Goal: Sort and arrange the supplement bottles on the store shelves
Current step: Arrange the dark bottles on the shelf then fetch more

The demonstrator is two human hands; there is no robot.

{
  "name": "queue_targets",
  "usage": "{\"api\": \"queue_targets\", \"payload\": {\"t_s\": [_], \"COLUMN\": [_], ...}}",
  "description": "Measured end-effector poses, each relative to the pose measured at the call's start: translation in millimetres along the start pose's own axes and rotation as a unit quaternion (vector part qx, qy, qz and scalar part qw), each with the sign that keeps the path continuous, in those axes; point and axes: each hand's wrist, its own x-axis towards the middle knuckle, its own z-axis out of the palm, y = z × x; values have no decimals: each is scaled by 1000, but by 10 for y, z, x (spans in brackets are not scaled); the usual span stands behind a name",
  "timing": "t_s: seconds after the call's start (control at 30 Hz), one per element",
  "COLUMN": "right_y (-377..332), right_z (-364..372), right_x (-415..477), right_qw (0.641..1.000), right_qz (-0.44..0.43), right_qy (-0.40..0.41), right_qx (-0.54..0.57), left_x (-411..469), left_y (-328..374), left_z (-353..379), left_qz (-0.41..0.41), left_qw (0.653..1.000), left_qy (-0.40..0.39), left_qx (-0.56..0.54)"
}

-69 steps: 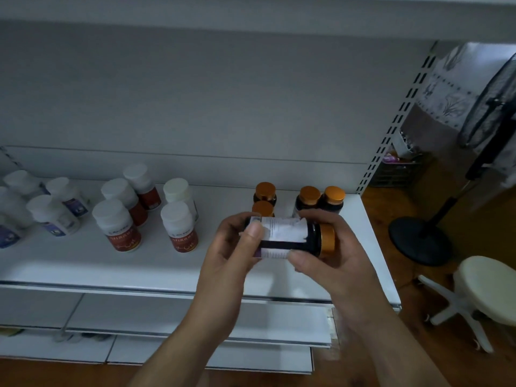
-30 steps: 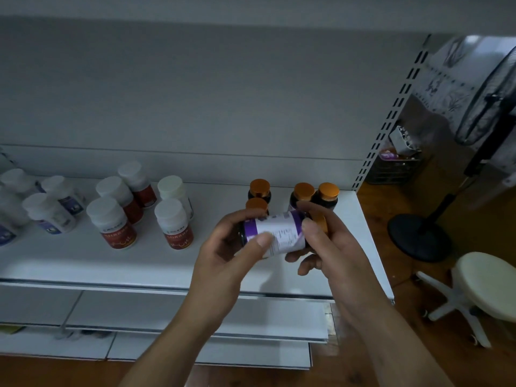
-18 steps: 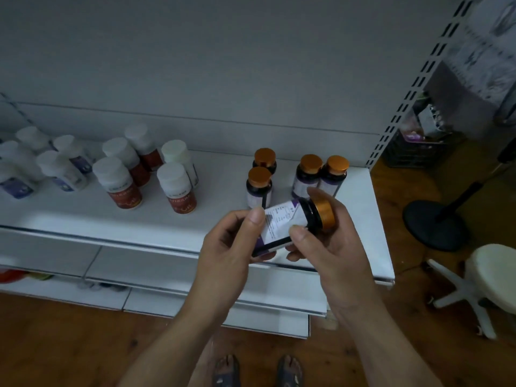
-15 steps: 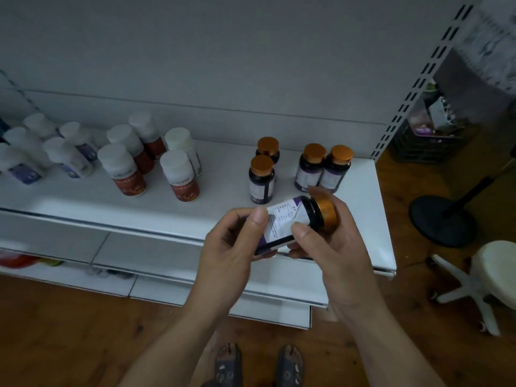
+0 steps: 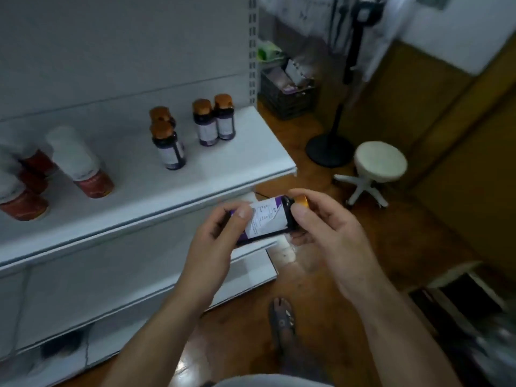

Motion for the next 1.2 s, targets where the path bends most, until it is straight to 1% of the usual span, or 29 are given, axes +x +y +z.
{"api": "queue_targets", "payload": {"t_s": [0.1,0.2,0.33,0.43,0.6,0.7,0.8,0.9,0.97,1.1,1.2], "right_y": [112,270,471,653,1043,1398,1799,2220,2490,2937,3333], "right_z": [-334,-744,-1217,-1584,-2348,-2937,-3543,-4135,-4488,-5058,-5415], "right_x": [-633,-1293,-2065,-2563,-3283,-3680,-4034,-4316,-4460,-4568,-4553], "right_qw": [994,972,932,906,859,842,817,784,767,739,731], "right_qz": [27,74,97,114,160,192,246,288,309,332,359], "right_qy": [108,218,342,403,476,491,506,529,542,561,542], "right_qx": [-22,-54,-69,-67,-101,-111,-127,-150,-151,-168,-208], "left_x": [-204,-493,-868,-1191,-1736,-2135,-2522,-2784,-2925,-3100,-3149], "left_y": [-165,-335,-586,-724,-1086,-1393,-1735,-2186,-2482,-2838,-3110], "left_z": [301,792,1499,2053,3081,3773,4441,5046,5373,5895,6163], "left_qz": [4,-6,-23,-12,14,19,-8,-26,-32,-18,-7], "left_qw": [991,968,920,883,849,812,778,745,725,684,662], "left_qy": [-128,-241,-375,-447,-485,-525,-551,-567,-573,-572,-578], "left_qx": [38,67,109,141,211,256,302,350,380,452,477]}}
